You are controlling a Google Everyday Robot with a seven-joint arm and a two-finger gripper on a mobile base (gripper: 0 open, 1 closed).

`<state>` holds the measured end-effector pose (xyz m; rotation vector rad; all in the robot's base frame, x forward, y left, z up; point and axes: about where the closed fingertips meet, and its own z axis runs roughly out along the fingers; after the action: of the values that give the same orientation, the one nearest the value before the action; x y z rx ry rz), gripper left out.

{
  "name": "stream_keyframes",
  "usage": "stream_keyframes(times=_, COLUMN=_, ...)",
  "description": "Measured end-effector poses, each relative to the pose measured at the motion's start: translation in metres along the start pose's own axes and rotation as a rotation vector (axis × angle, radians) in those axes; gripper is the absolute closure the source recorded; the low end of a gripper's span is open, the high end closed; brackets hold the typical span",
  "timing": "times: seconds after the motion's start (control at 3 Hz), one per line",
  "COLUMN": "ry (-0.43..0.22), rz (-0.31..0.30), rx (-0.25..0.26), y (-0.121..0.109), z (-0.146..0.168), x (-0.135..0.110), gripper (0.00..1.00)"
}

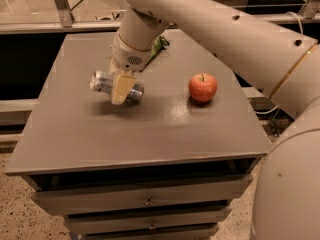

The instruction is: Knock redbull can over

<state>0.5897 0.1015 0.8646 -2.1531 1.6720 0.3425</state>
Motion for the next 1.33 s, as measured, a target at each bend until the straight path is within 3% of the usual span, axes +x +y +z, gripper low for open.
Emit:
stream_keyframes(times=0.33, ry=0.002, rz=-0.010, rx=-0.011, y=0.004, z=0.005, x=-0.002, gripper=0.00)
stream_keyframes(times=0.67, ry=-0.018, rz=-0.004, rx=-0.006, y=0.006, z=0.003, x=-0.002, gripper=0.00)
stream_keyframes(times=1.0, ry=-0.108, rz=0.016, rx=0.053, y=0.006, z=-0.021, x=0.000, gripper=0.00)
stream_keyframes(times=1.33, ry=-0.242, rz=0.077, rx=0.179, y=0.009, z=-0.072, x=0.027, gripper=0.00)
